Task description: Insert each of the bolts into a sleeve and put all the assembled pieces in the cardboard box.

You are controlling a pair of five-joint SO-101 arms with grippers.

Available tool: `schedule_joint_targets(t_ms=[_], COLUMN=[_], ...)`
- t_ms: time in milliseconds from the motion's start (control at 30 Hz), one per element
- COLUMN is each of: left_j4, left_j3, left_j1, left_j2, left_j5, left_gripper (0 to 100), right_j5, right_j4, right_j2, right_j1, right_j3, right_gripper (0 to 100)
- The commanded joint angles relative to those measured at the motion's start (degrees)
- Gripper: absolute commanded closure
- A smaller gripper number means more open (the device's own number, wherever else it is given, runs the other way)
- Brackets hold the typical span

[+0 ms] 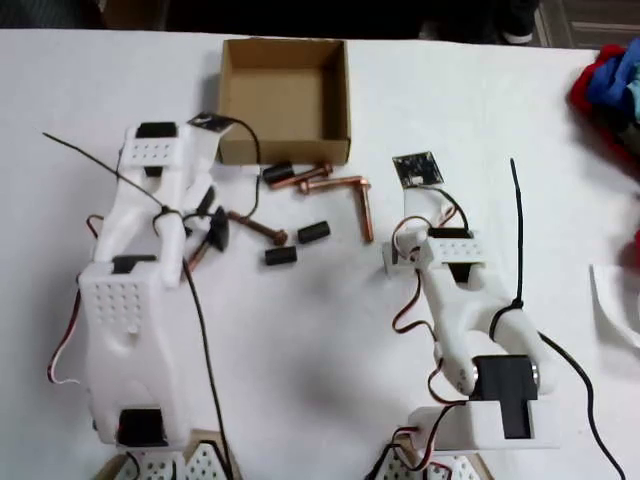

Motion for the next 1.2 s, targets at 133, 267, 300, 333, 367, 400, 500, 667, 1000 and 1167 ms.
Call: schedule_joint_targets(t_ms=[133, 267, 300, 333, 367, 400, 500, 667, 1000, 1167], left_j4=[6.07, 8.97, 9.58, 10.11, 10.73, 11.43, 13.71, 15.12, 14.95, 15.03], left_j3=[-14.2, -18.07, -19.03, -20.09, -21.05, -22.2, -25.01, -28.18, -22.2, -20.35], left_j1=[8.62, 9.41, 9.14, 8.97, 8.7, 8.44, 8.09, 8.0, 7.65, 6.77], left_j2=[6.42, 10.11, 10.64, 11.16, 11.43, 11.6, 11.69, 11.6, 13.27, 12.84], left_j5=[2.37, 2.46, 2.46, 2.46, 2.46, 2.46, 2.46, 2.55, 2.11, 2.46], left_gripper=[98, 98, 97, 97, 97, 97, 97, 97, 87, 83], right_j5=[-0.44, -0.44, -0.44, -0.44, -0.44, -0.44, -0.44, -0.44, -0.35, -0.35], right_j4=[-0.75, -0.75, -0.75, -0.75, -0.75, -0.75, -0.75, -0.84, -0.84, -0.84], right_j2=[-1.27, -1.27, -1.27, -1.27, -1.27, -1.27, -1.27, -1.27, -1.27, -1.27], right_j1=[-0.57, -0.57, -0.57, -0.57, -0.57, -0.57, -0.57, -0.57, -0.57, -0.57], right_j3=[-0.53, -0.53, -0.53, -0.53, -0.53, -0.53, -0.53, -0.53, -0.53, -0.53], right_gripper=[97.8, 97.8, 97.8, 97.8, 97.8, 97.8, 97.8, 97.8, 97.8, 97.8])
